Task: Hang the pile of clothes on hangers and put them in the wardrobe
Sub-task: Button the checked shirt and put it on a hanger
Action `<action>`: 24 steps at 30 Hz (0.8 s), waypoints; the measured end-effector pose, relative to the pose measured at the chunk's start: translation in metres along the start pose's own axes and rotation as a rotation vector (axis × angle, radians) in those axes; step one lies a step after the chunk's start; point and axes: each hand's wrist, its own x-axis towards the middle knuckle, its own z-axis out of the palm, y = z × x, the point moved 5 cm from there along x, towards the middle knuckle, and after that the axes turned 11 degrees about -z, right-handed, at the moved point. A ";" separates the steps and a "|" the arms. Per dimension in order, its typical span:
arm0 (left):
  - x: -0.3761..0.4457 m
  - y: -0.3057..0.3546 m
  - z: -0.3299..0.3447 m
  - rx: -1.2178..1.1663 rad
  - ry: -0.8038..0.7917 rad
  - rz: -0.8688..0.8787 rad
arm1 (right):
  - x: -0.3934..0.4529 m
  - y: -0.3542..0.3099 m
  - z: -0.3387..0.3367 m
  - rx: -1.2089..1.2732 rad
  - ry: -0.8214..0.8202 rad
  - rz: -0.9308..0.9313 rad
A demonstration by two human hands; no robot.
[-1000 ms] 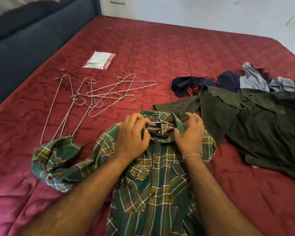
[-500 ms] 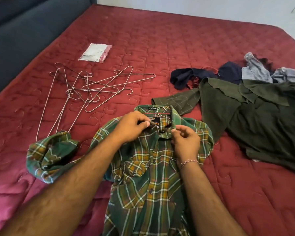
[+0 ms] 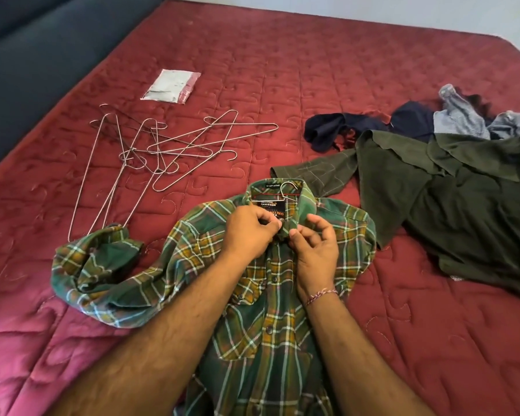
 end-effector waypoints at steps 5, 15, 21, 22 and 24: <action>-0.007 -0.004 0.005 -0.050 0.000 -0.025 | -0.003 -0.002 0.005 -0.097 -0.036 -0.114; -0.003 0.001 0.005 -0.009 -0.037 -0.208 | -0.018 -0.008 0.011 -0.458 -0.057 -0.414; -0.001 0.005 0.008 0.062 -0.057 -0.244 | -0.022 -0.013 0.015 -0.571 -0.055 -0.510; -0.001 0.005 0.008 0.070 -0.056 -0.247 | -0.022 -0.013 0.016 -0.595 -0.064 -0.535; -0.001 0.004 0.008 0.074 -0.052 -0.258 | -0.022 -0.013 0.019 -0.676 -0.095 -0.586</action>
